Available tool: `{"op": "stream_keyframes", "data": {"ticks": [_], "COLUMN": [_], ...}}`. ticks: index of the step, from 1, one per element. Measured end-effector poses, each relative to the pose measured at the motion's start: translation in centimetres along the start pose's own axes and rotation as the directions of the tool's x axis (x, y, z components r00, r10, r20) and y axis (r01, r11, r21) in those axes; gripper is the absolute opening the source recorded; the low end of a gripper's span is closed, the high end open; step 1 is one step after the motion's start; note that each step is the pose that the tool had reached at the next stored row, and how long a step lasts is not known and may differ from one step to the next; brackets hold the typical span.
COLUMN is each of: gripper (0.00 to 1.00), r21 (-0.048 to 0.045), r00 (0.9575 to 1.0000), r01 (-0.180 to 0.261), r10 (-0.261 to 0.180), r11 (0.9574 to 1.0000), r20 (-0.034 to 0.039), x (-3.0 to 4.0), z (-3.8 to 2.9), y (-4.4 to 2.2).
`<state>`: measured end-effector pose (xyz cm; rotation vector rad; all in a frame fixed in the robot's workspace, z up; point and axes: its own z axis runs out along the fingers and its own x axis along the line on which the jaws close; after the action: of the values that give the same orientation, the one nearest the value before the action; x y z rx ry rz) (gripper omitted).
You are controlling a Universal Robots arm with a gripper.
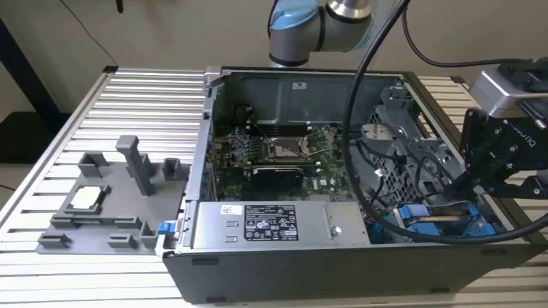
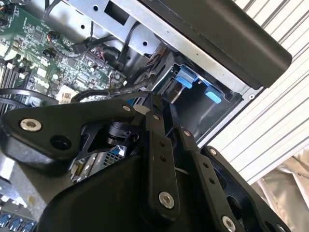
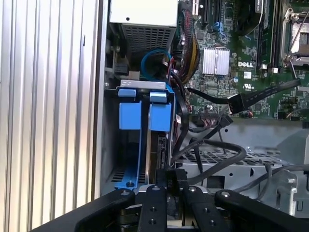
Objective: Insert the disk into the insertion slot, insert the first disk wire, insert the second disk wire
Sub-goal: 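Insert the first disk wire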
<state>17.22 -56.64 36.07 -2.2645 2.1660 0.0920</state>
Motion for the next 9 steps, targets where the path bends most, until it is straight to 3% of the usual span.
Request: {"op": "stream_keyframes", "data": {"ticks": [9], "gripper": [0.19], "r21": [0.0002], "r00": [1.0000], "r01": [-0.003], "r10": [0.003], "r11": [1.0000], "r20": [0.0001], "x": [0.16], "z": [0.54], "y": [-0.24]}}
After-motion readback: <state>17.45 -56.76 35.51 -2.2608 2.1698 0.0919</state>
